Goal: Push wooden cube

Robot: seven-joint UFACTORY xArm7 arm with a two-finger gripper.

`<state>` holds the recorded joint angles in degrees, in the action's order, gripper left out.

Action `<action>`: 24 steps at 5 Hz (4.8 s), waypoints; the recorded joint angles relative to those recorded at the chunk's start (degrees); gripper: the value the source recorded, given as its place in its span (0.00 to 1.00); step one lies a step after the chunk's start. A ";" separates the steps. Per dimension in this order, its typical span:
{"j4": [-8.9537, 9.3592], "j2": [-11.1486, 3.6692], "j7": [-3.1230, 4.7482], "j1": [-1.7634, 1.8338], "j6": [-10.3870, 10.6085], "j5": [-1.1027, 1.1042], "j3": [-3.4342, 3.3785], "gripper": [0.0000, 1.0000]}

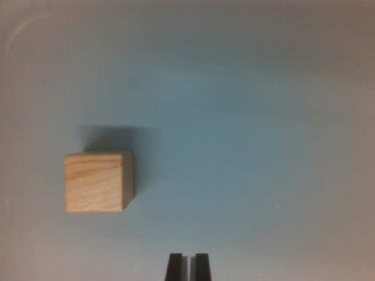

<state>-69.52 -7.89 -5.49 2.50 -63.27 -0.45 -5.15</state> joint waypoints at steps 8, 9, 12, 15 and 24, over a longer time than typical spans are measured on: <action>7.25 -3.60 -2.62 1.70 10.50 0.56 -1.97 0.00; 8.90 -4.42 -3.22 2.08 12.89 0.68 -2.42 0.00; 10.47 -5.20 -3.79 2.45 15.16 0.81 -2.85 0.00; 13.17 -6.53 -4.77 3.08 19.07 1.01 -3.59 0.00; 16.78 -8.33 -6.08 3.93 24.30 1.29 -4.57 0.00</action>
<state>-52.73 -16.21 -11.56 6.43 -38.97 0.84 -9.72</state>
